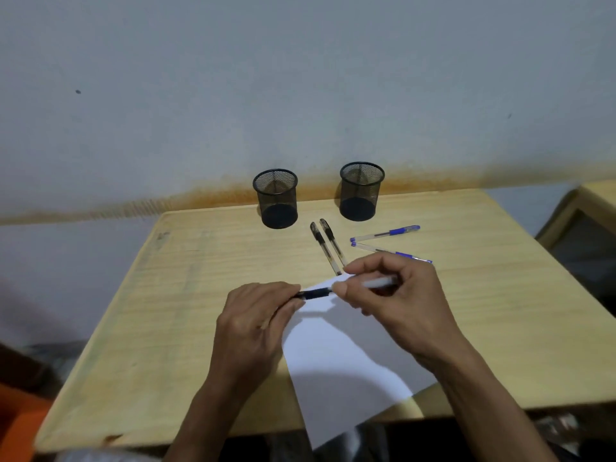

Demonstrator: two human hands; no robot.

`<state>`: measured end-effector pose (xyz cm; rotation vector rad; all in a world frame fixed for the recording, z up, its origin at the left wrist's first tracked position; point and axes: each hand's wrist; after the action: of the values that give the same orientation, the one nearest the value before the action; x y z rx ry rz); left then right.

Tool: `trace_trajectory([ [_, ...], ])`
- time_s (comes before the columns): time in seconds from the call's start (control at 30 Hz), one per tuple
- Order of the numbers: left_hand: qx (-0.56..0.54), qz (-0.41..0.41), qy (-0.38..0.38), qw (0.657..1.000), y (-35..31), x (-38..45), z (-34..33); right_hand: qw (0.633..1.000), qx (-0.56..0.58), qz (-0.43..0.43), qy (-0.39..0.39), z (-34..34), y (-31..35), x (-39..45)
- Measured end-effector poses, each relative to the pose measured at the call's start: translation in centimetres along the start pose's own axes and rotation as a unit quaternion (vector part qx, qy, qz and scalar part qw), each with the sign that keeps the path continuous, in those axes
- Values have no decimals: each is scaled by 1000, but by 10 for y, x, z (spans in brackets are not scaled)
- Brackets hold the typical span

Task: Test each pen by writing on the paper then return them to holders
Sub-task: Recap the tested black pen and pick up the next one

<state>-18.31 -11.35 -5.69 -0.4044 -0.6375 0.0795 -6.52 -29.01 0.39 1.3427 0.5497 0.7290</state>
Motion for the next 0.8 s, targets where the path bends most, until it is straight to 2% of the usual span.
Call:
trace_trajectory([
  [0.07,-32,21,-3,999,-7,3,1,998,64,4,-29,-7,-1,0],
  [0.23,-108,77,57,989,-25,16,11,996,86,15,-17,-28,-8,4],
  [0.37,-95,81,101,987,-20,15,18,997,74,21,-7,-26,-11,8],
  [0.53,-93,85,88,988,-26,21,28,990,133,43,10,-28,-11,16],
  [0.6,-108,125,85,983,-14,13,38,982,175,47,-48,-12,-9,24],
  [0.7,-123,254,88,955,30,-9,70,955,235,86,-162,47,3,37],
  [0.73,-112,284,90,948,44,-13,78,957,223,88,-162,56,7,41],
  [0.8,-88,309,72,944,60,-9,81,973,187,69,-112,45,9,48],
])
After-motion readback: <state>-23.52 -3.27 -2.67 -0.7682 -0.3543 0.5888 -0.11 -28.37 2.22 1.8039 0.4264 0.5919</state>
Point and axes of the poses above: each hand's wrist, its own x-axis towards the middle knuckle, its own z-axis out of the back of the hand, y = z × x, and after that the axes turned 15 degrees about y, right-handed
